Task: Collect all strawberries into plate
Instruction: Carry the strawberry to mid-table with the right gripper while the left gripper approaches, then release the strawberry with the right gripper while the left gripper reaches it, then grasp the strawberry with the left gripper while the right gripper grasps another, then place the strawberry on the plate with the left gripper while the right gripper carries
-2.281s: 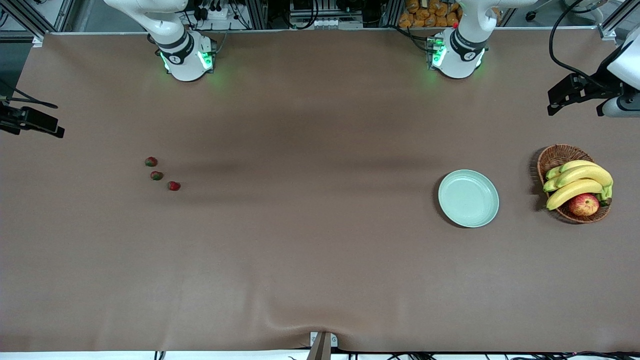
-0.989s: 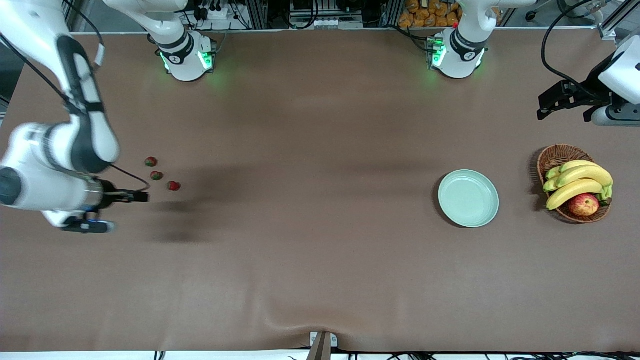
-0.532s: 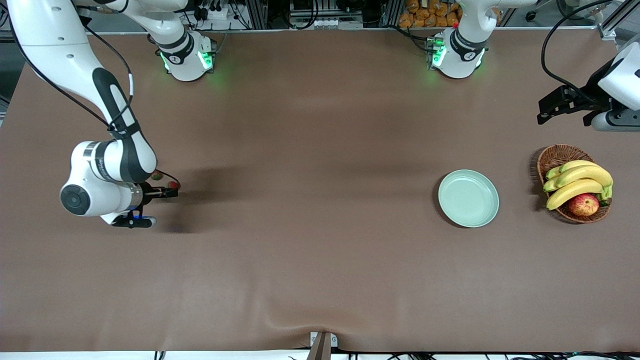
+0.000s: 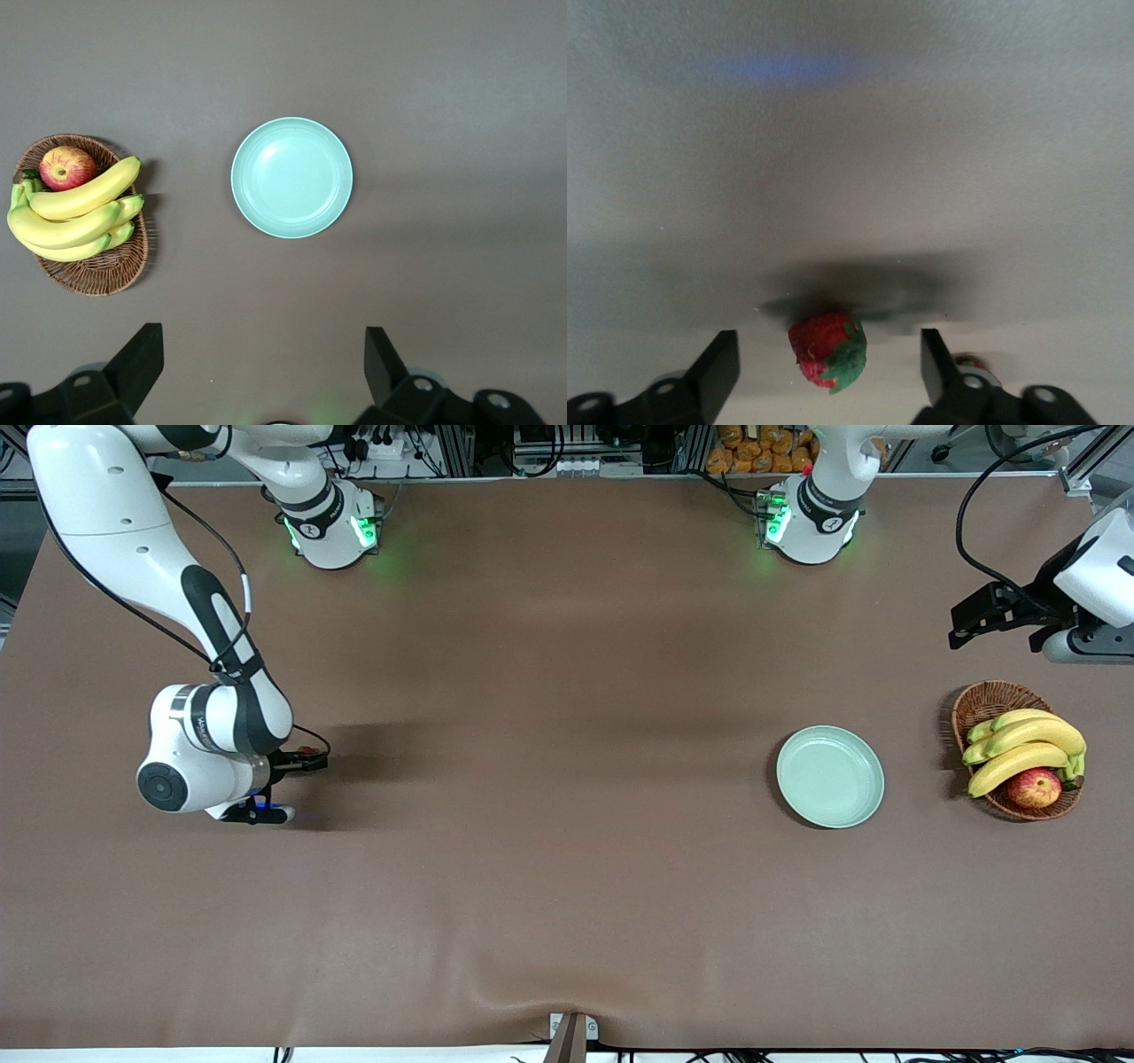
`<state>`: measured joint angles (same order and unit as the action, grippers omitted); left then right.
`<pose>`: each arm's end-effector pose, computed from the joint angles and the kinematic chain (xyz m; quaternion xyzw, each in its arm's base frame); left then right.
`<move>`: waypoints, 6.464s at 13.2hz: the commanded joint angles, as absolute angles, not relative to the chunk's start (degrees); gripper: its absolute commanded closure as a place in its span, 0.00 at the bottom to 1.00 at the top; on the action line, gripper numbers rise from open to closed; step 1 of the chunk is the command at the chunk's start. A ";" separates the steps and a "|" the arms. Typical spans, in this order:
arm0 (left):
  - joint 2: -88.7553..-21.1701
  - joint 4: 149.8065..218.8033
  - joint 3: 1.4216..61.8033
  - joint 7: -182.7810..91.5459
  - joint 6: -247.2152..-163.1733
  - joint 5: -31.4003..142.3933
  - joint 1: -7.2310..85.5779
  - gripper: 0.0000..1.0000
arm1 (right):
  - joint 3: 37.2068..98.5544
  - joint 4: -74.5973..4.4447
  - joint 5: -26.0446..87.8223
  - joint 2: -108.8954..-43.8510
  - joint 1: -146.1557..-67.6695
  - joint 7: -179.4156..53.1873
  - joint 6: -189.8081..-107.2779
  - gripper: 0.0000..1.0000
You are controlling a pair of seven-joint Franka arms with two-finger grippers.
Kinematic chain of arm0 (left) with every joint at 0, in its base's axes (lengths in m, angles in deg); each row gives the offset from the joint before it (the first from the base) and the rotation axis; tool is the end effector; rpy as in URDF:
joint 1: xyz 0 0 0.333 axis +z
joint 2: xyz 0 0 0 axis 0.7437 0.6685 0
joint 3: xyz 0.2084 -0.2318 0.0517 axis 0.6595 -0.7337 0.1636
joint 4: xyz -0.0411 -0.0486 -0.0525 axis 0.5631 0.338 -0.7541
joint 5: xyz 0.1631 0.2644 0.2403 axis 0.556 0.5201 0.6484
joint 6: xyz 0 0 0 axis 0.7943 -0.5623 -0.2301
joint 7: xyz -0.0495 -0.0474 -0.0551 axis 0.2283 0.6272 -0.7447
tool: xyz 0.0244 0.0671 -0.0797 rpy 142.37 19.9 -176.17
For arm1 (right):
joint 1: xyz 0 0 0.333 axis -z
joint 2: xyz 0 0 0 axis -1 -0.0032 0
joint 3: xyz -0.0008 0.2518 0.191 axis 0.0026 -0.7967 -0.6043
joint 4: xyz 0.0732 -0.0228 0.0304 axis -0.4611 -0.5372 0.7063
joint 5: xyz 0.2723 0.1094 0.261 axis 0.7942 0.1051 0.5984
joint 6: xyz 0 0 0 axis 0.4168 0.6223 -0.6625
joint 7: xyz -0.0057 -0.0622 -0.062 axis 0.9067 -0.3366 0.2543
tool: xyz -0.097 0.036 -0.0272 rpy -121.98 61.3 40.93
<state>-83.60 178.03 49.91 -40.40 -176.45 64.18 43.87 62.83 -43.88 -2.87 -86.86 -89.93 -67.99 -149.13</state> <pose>0.5327 -0.0389 0.6235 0.9995 -0.0253 -0.0183 0.0019 0.5815 0.0004 0.1646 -0.9747 0.0182 0.2218 0.0204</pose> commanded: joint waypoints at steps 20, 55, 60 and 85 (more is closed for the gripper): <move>-77.43 178.46 47.05 -42.15 -179.52 61.32 44.62 0.00 | 59.88 -28.09 56.05 -95.86 -126.43 -73.07 -175.96 1.00; -43.14 187.25 40.01 -103.93 -231.73 56.23 21.16 0.10 | 62.43 -51.45 -6.56 -78.21 -84.19 -68.41 -154.83 0.00; -42.09 187.34 40.01 -104.38 -232.08 56.23 20.80 0.40 | 62.61 -51.72 -7.63 -80.06 -84.10 -67.88 -150.70 0.04; -56.68 189.44 40.27 -74.09 -209.41 64.19 43.98 1.00 | 62.17 -32.74 32.93 -87.61 -117.90 -100.02 -163.22 1.00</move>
<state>-56.18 187.45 40.88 -78.74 -210.22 60.14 40.84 61.38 -35.90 25.15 -83.79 -113.39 -94.88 -159.11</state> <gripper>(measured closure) 0.709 0.674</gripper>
